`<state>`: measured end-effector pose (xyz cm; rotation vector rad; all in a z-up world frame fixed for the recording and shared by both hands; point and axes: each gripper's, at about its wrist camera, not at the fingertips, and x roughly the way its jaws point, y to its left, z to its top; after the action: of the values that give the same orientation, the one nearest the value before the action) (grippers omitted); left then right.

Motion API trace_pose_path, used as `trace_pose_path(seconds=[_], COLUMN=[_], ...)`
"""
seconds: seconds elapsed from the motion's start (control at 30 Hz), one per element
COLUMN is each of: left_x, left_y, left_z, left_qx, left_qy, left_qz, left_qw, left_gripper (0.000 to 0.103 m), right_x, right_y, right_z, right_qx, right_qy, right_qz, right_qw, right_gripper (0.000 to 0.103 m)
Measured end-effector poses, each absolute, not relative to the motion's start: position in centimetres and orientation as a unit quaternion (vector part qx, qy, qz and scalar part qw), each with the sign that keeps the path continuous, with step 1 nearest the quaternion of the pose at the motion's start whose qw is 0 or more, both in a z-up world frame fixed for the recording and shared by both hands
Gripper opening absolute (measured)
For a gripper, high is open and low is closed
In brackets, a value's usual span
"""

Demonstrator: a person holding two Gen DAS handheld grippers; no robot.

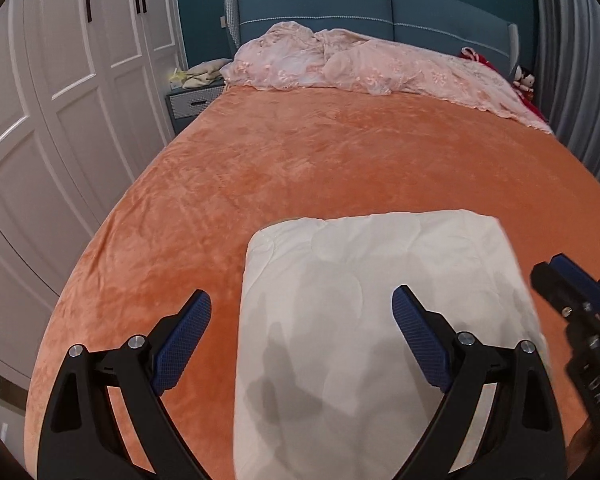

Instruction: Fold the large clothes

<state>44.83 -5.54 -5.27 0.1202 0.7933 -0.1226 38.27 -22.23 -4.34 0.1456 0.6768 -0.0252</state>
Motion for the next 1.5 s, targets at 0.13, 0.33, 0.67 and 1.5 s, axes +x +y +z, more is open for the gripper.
trace_pose_path(seconds=[0.13,0.33,0.67,1.5], left_x=[46.5,47.5,48.3,37.4], left_y=[-6.3,-6.2,-6.1,-4.0], left_z=[-7.9,-11.4,-14.1,-9.7], left_qx=[0.067,0.046,0.031,0.071], left_qy=[0.4,0.411,0.405,0.456], left_qz=[-0.049,-0.046,-0.038,-0.047], left_qw=[0.913,0.909,0.913,0.886], left_gripper=[0.089,0.091,0.095,0.095], right_x=[40.3,40.9,41.9,30.0], right_y=[-22.3,-23.5,-23.9,-24.9], right_z=[-7.9,-11.6,-14.4,-10.5], right_qx=[0.076,0.096,0.118,0.175], right_qy=[0.363,0.375,0.384,0.423], right_qz=[-0.03,-0.033,-0.02,-0.007], right_qw=[0.928,0.922,0.916,0.889], right_gripper=[0.024,0.024,0.025,0.026])
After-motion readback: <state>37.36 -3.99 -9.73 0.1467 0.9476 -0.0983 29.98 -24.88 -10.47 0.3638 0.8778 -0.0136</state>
